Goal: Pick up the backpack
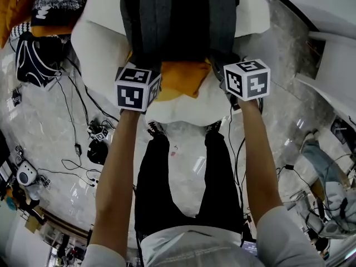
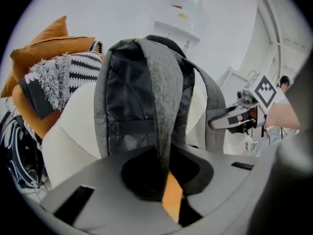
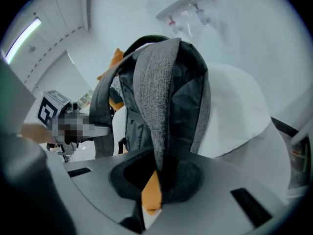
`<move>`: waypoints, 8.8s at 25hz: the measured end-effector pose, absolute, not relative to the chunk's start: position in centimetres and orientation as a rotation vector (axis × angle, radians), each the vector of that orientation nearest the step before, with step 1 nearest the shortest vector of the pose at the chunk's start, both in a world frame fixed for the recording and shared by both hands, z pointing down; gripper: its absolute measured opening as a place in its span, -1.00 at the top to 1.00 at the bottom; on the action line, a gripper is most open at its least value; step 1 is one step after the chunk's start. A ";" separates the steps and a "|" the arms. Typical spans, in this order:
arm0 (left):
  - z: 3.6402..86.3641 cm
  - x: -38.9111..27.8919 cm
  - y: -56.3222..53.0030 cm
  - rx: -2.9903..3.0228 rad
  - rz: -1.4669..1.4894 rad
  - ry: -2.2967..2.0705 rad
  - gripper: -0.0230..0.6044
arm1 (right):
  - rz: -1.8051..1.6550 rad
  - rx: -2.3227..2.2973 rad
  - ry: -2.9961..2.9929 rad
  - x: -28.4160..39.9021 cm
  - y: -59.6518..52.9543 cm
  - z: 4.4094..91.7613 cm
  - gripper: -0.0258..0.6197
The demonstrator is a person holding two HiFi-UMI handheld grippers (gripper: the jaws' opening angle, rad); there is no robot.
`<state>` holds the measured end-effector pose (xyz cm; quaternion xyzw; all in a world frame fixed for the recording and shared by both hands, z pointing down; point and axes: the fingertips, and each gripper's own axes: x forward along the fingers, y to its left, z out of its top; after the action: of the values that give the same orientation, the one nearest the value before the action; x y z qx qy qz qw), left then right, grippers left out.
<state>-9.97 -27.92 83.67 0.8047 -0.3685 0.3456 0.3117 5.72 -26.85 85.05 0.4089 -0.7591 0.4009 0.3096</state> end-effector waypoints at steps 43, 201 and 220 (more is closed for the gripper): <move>71.8 -7.8 -14.5 1.988 0.808 -0.802 0.78 | 1.264 1.008 -1.909 4.8 -14.0 70.5 0.82; 16.0 -12.1 -17.5 2.827 0.316 -1.335 0.81 | 0.204 1.165 -2.612 1.0 -17.2 16.6 0.82; 13.7 -12.7 -16.3 2.846 0.304 -1.342 0.81 | 0.126 1.124 -2.633 0.0 -16.7 15.6 0.82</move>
<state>-12.72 -16.34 13.74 0.9003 -0.4245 0.0963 -0.0096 -0.03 -16.69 15.57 0.3886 -0.9100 0.0437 0.1377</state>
